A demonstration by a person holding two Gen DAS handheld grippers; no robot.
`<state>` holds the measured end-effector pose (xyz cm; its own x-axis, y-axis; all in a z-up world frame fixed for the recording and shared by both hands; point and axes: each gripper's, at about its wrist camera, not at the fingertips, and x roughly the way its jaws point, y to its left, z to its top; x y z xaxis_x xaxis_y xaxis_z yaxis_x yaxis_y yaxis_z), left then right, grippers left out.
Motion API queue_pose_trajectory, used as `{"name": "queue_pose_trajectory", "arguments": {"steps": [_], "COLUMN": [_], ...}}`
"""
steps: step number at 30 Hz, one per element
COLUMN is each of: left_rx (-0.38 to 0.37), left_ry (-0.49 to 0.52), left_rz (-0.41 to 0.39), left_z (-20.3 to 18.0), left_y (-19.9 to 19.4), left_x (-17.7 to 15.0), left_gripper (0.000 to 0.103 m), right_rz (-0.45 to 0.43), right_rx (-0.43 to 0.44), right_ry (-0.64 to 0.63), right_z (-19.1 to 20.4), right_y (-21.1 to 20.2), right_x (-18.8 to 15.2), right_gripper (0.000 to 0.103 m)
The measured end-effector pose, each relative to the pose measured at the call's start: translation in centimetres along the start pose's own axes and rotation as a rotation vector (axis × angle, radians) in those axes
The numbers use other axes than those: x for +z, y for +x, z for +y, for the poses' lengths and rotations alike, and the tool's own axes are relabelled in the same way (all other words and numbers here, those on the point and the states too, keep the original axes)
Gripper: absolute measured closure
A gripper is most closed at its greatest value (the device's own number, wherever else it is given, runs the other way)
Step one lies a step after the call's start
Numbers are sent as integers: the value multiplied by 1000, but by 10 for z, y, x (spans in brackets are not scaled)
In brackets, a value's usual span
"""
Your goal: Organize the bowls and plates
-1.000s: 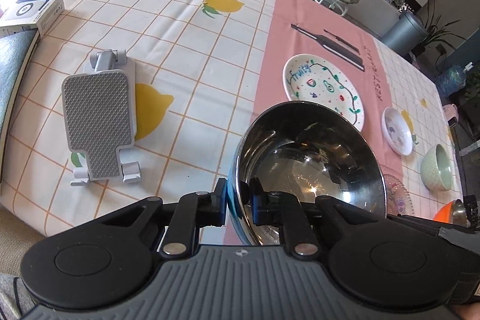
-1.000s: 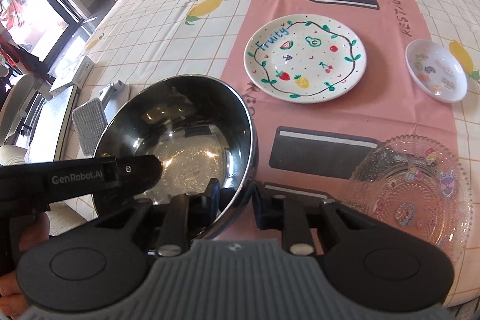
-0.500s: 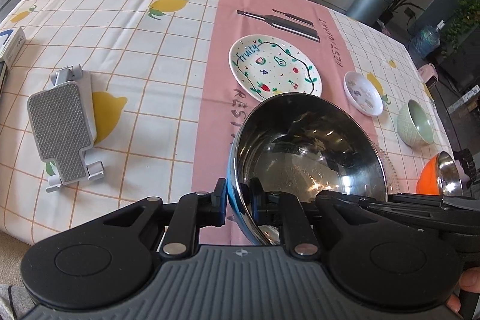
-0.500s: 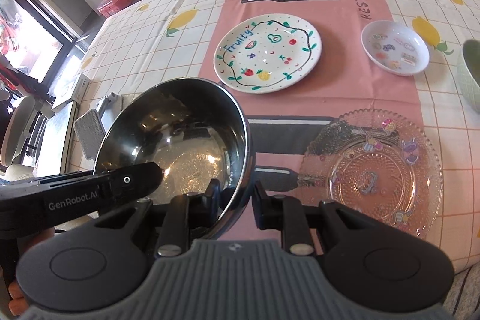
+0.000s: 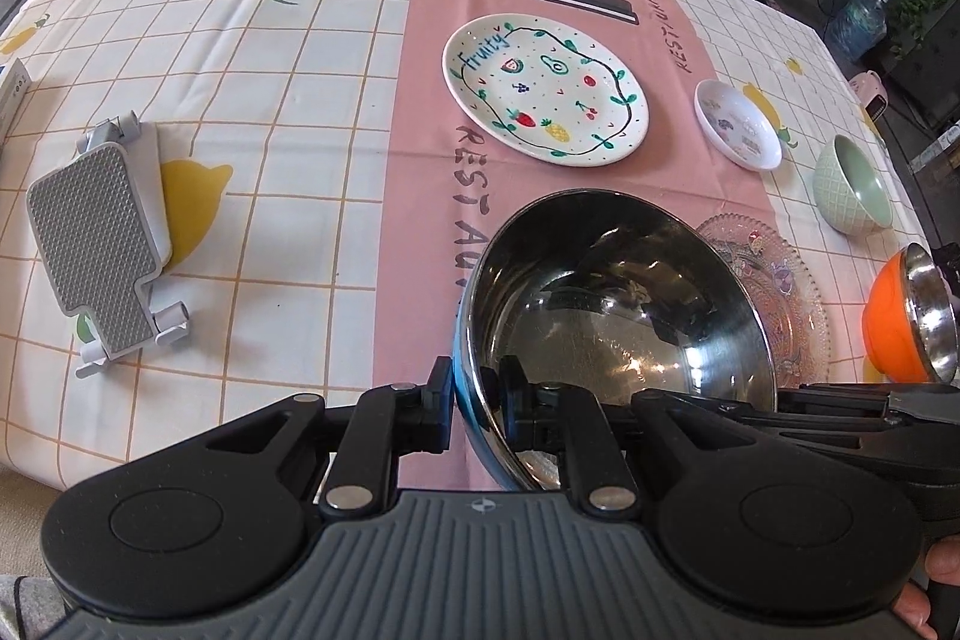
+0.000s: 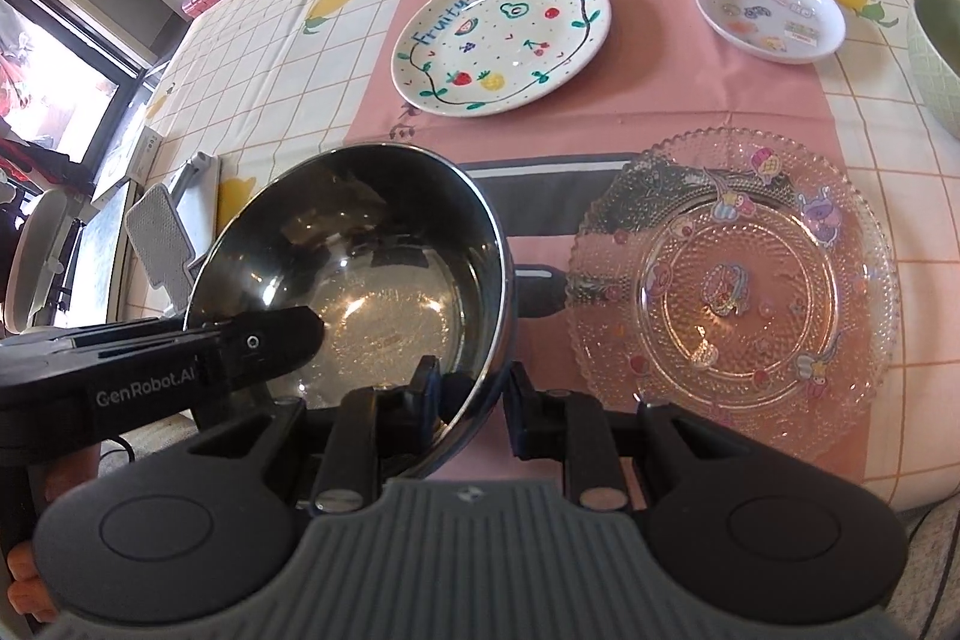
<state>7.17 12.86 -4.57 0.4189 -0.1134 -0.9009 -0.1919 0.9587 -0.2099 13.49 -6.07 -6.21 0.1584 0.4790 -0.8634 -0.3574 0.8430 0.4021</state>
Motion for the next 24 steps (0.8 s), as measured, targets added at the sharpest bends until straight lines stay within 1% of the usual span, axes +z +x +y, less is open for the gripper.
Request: {"name": "queue_pose_trajectory", "arguments": {"steps": [6, 12, 15, 21, 24], "left_rx": [2, 3, 20, 35, 57], "left_ry": [-3, -6, 10, 24, 52], "left_rz": [22, 27, 31, 26, 3], "left_z": [2, 4, 2, 1, -3], "left_y": [7, 10, 12, 12, 11], "left_x": [-2, -2, -2, -3, -4], "left_gripper": [86, 85, 83, 83, 83], "right_rz": [9, 10, -1, -17, -22], "right_rx": [-11, -10, -21, -34, -36], "right_ry": [-4, -5, -25, -48, -56], "right_z": [-1, 1, 3, 7, 8], "right_y": [7, 14, 14, 15, 15], "right_x": [-3, -5, -6, -5, -5], "right_gripper": [81, 82, 84, 84, 84]}}
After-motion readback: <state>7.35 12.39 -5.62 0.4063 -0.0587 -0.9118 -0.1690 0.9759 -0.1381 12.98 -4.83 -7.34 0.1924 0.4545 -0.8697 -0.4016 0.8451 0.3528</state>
